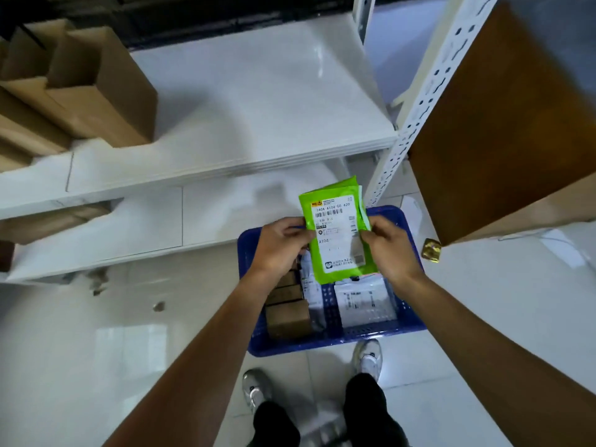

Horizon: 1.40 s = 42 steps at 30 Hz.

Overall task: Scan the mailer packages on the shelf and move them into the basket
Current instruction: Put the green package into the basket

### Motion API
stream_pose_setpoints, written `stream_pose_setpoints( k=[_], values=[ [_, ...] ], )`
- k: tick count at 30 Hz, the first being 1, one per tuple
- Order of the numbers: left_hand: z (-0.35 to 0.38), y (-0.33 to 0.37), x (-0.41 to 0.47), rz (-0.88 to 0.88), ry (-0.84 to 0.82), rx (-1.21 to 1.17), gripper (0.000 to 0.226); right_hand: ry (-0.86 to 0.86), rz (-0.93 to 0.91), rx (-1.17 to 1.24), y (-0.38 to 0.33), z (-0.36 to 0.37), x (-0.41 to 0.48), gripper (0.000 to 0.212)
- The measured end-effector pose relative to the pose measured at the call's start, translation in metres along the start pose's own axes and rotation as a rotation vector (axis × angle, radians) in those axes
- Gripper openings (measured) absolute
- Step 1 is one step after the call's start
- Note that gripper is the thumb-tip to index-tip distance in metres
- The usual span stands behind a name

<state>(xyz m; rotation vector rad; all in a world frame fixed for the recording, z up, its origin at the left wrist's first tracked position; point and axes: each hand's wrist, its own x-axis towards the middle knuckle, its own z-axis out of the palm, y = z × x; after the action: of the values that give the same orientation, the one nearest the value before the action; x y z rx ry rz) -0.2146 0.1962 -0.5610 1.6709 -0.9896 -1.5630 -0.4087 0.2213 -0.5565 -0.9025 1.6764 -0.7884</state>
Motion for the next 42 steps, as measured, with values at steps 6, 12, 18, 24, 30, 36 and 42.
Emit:
stream_pose_setpoints(
  k=[6, 12, 18, 24, 30, 36, 42],
  values=[
    [0.027, -0.063, 0.033, -0.131, -0.081, 0.189, 0.012, -0.019, 0.119, 0.020, 0.073, -0.006, 0.021, 0.029],
    [0.060, -0.127, 0.077, -0.105, -0.156, 0.440, 0.008, 0.048, 0.228, 0.051, 0.167, -0.002, 0.058, 0.031],
    [0.098, -0.192, 0.124, -0.258, -0.236, 0.379, 0.019, 0.134, 0.313, -0.021, 0.234, -0.002, 0.096, 0.033],
    [0.134, -0.251, 0.179, -0.289, -0.221, 0.403, 0.024, 0.150, 0.353, -0.102, 0.296, -0.011, 0.148, 0.022],
    [0.168, -0.299, 0.236, -0.252, -0.223, 0.488, 0.011, 0.094, 0.442, -0.184, 0.362, -0.017, 0.194, 0.018],
    [0.200, -0.345, 0.285, -0.283, -0.145, 0.444, 0.017, 0.127, 0.442, -0.183, 0.412, -0.018, 0.246, 0.026],
    [0.229, -0.370, 0.327, -0.328, -0.043, 0.291, 0.013, 0.205, 0.283, -0.356, 0.434, -0.016, 0.291, 0.028]
  ],
)
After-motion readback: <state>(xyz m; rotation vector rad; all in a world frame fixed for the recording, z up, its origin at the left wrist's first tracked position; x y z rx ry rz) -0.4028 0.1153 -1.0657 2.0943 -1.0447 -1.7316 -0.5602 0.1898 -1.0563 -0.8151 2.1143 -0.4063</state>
